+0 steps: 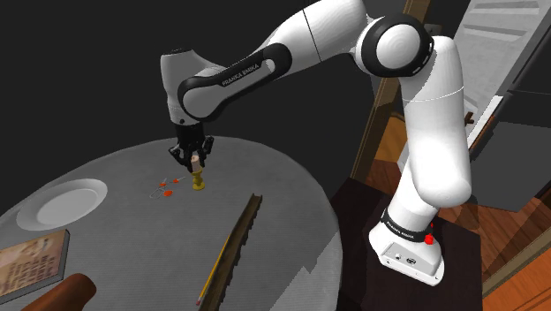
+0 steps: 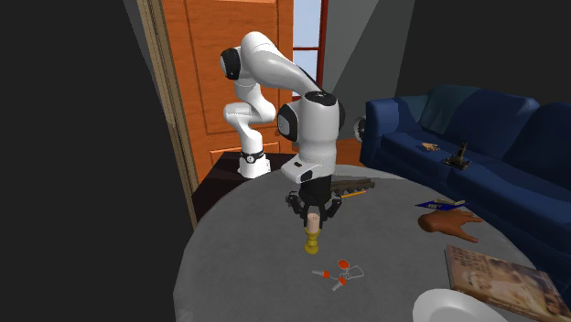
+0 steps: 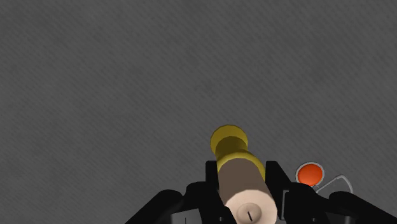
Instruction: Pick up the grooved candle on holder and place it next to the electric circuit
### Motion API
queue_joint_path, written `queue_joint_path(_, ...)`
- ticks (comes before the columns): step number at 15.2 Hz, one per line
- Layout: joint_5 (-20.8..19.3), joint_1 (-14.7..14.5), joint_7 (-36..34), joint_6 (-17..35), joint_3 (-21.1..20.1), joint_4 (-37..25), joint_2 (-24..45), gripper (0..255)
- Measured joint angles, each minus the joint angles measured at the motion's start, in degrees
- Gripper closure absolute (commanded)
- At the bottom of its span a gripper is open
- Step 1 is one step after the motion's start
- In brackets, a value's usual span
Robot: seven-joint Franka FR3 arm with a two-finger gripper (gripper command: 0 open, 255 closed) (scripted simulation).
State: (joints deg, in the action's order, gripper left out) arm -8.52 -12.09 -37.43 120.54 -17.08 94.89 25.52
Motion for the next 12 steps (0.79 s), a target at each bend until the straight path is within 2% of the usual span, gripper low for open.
queue_joint_path(5,0.1,0.0,0.0,-0.3,0.0,-0.1,-0.2,255)
queue_joint_path(12,0.7,0.1,0.5,-4.6,-0.4,-2.8,-1.8,255)
